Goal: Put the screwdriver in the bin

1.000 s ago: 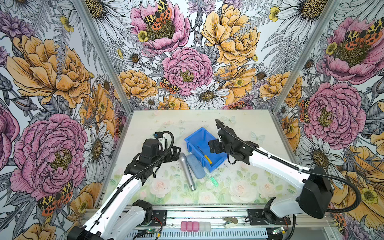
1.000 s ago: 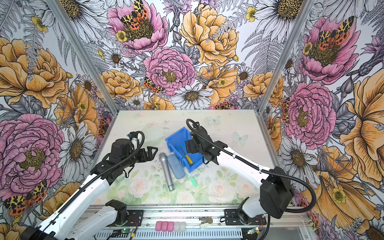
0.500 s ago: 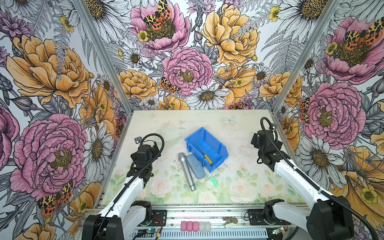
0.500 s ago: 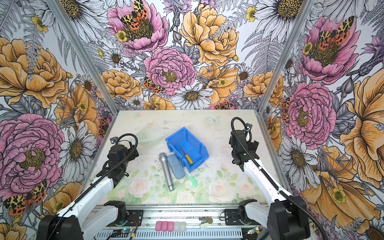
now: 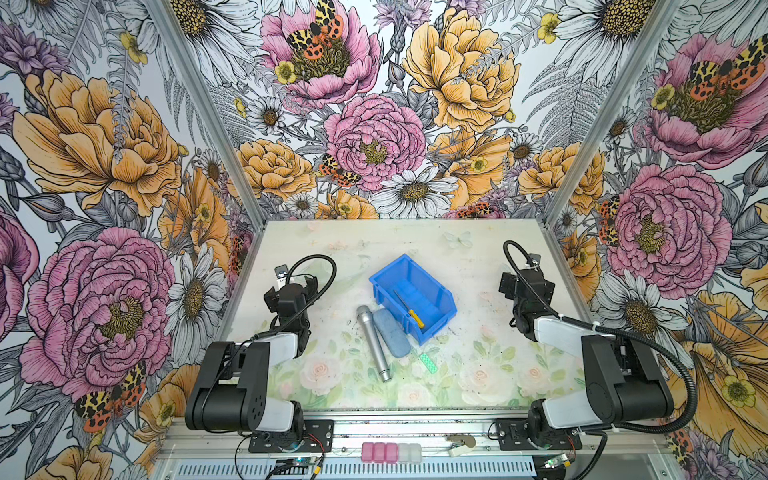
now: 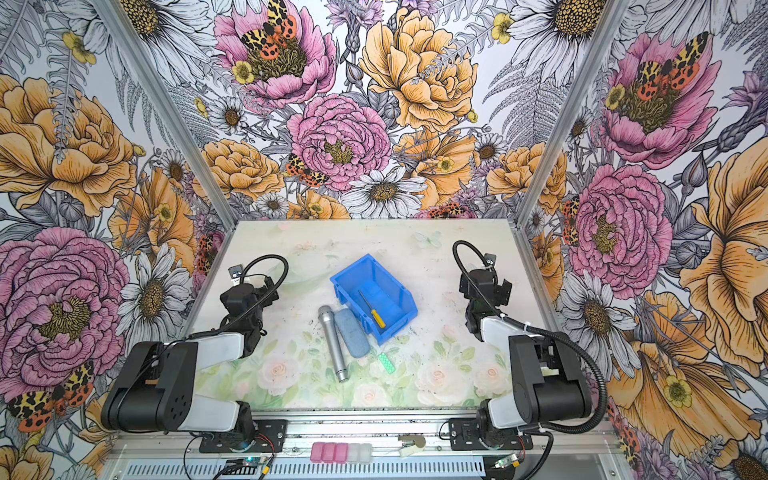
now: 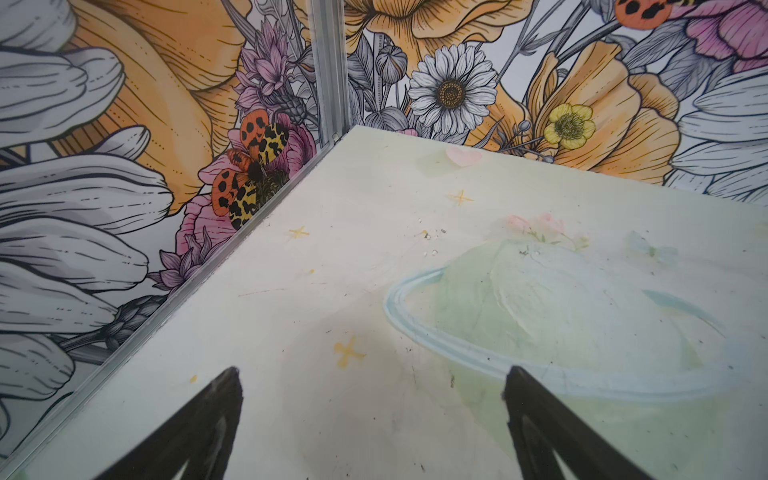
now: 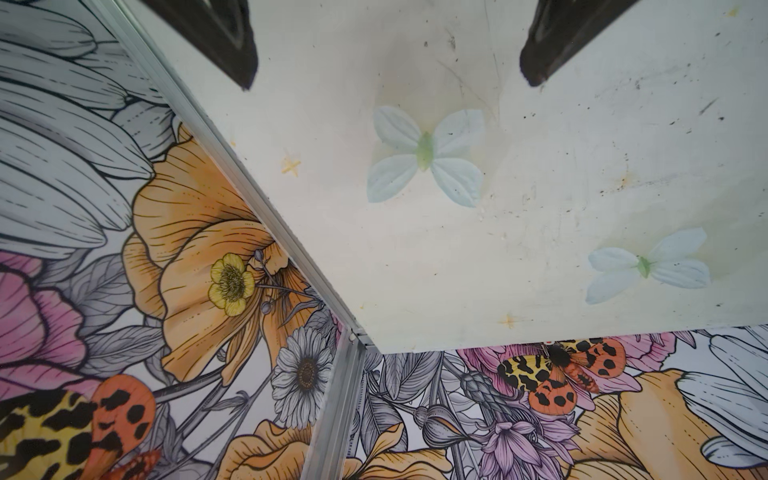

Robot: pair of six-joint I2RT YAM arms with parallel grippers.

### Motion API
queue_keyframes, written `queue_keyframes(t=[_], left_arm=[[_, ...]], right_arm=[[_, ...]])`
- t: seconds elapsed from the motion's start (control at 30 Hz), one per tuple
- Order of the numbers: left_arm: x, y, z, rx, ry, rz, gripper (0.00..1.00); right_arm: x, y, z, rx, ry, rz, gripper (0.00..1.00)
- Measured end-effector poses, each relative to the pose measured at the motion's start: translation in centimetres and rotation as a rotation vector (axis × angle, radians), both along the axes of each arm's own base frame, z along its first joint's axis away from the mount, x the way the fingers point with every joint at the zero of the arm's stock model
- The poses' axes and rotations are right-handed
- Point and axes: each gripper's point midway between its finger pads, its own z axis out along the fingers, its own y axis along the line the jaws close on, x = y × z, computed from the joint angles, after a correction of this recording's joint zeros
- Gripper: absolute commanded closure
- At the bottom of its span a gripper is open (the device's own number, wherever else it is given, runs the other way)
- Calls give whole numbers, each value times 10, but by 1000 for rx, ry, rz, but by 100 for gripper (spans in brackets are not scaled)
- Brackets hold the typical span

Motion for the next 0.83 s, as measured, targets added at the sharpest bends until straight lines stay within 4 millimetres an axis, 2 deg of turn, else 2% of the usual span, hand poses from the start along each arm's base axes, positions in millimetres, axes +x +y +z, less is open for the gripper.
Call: queue_keyframes(t=[0.17, 0.23, 0.47, 0.63, 0.83], left_arm=[[10, -10, -5, 11, -33, -68, 1], [10, -12, -7, 11, -32, -83, 1], [14, -14, 5, 19, -86, -96, 1], [14, -14, 8, 19, -98, -99, 1], [15, -16, 7, 16, -98, -111, 1]], right_arm=[[-7, -2, -16, 18, -21, 28, 0], [-6, -2, -13, 22, -40, 35, 1], [1, 6, 1, 35, -134, 92, 1], [-4, 11, -13, 41, -121, 124, 1], [-1, 13, -5, 35, -155, 138, 1]])
